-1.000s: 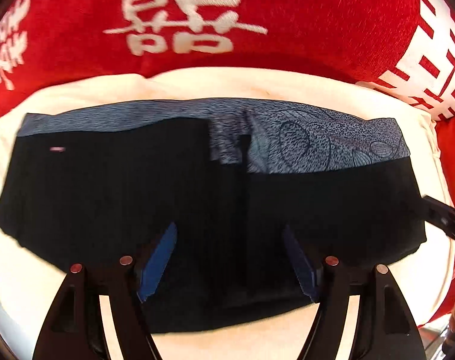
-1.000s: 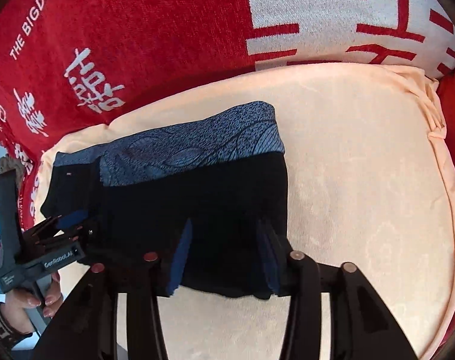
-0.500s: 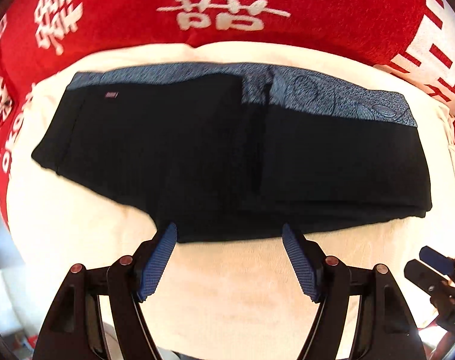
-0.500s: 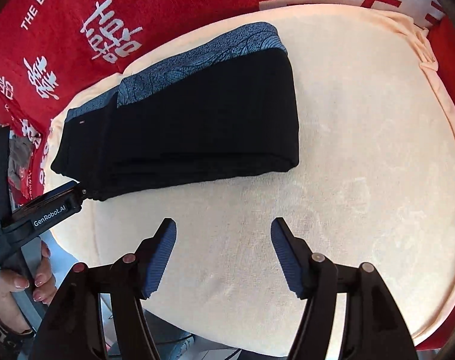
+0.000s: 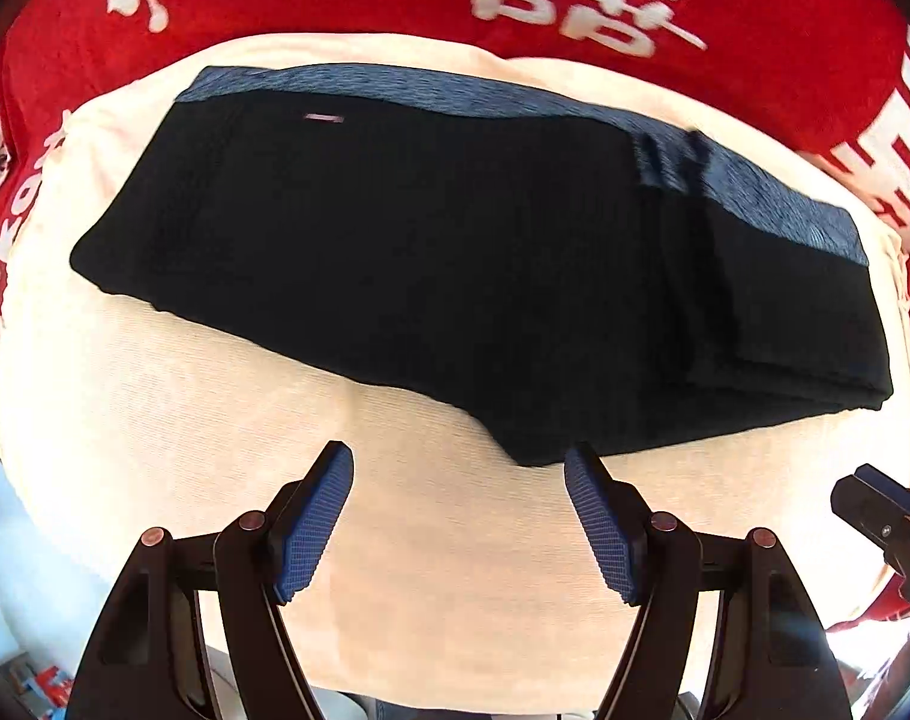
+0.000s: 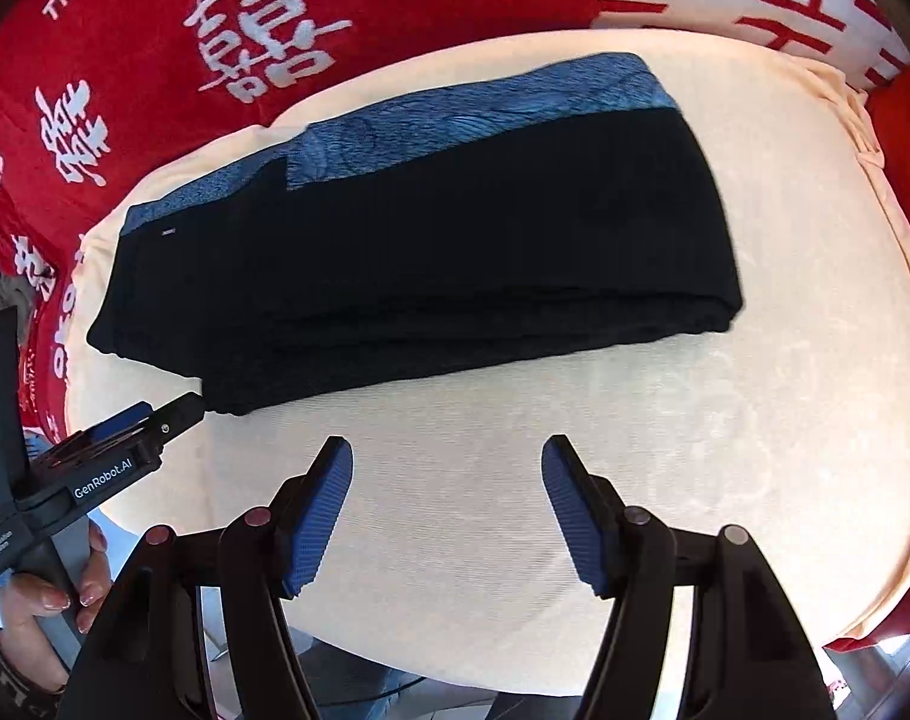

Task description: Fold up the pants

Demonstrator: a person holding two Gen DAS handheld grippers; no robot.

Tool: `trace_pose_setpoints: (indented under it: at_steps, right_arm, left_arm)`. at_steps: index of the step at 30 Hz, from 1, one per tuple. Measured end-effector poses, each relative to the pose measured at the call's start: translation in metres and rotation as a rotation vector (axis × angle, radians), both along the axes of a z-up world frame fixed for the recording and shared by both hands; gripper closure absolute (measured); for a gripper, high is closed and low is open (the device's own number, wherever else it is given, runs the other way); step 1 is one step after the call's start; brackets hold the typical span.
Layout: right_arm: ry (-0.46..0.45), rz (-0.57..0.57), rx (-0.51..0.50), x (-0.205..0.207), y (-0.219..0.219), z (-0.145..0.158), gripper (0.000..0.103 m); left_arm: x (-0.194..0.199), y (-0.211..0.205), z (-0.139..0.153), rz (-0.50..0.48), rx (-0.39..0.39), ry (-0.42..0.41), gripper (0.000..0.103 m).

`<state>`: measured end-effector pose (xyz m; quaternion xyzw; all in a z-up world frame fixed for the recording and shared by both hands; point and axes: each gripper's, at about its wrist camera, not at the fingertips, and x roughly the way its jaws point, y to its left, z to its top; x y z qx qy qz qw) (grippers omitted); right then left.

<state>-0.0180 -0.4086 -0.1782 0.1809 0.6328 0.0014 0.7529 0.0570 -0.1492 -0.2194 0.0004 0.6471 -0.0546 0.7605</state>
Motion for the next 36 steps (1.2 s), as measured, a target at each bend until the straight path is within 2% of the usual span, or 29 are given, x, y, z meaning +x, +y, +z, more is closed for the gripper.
trace_pose_setpoints:
  at_steps: [4, 11, 14, 18, 23, 26, 29, 36]
  right_arm:
    - [-0.003, 0.048, -0.007, 0.023, 0.053, 0.002, 0.029]
    - [0.002, 0.164, -0.029, 0.061, 0.128, -0.003, 0.029]
    - [0.018, 0.189, -0.065, 0.073, 0.138, -0.012, 0.029]
    - [0.06, 0.164, -0.081, 0.082, 0.134, -0.031, 0.029]
    - [0.047, 0.221, -0.135, 0.077, 0.148, -0.038, 0.017]
    - [0.058, 0.24, -0.152, 0.074, 0.154, -0.041, 0.015]
    - [0.057, 0.236, -0.137, 0.074, 0.152, -0.042, 0.015]
    - [0.055, 0.235, -0.107, 0.073, 0.144, -0.04, 0.015]
  left_arm:
    - [0.01, 0.041, -0.001, 0.024, -0.008, -0.009, 0.029]
    - [0.029, 0.102, -0.01, 0.109, -0.049, -0.006, 0.029]
    - [0.036, 0.124, -0.016, 0.152, -0.086, -0.009, 0.029]
    - [0.046, 0.146, -0.032, 0.204, -0.115, 0.015, 0.029]
    - [0.048, 0.167, -0.032, 0.237, -0.166, -0.018, 0.029]
    - [0.053, 0.181, -0.034, 0.269, -0.204, -0.033, 0.029]
    - [0.061, 0.194, -0.039, 0.309, -0.305, -0.062, 0.029]
    - [0.061, 0.219, -0.059, 0.444, -0.614, -0.089, 0.029]
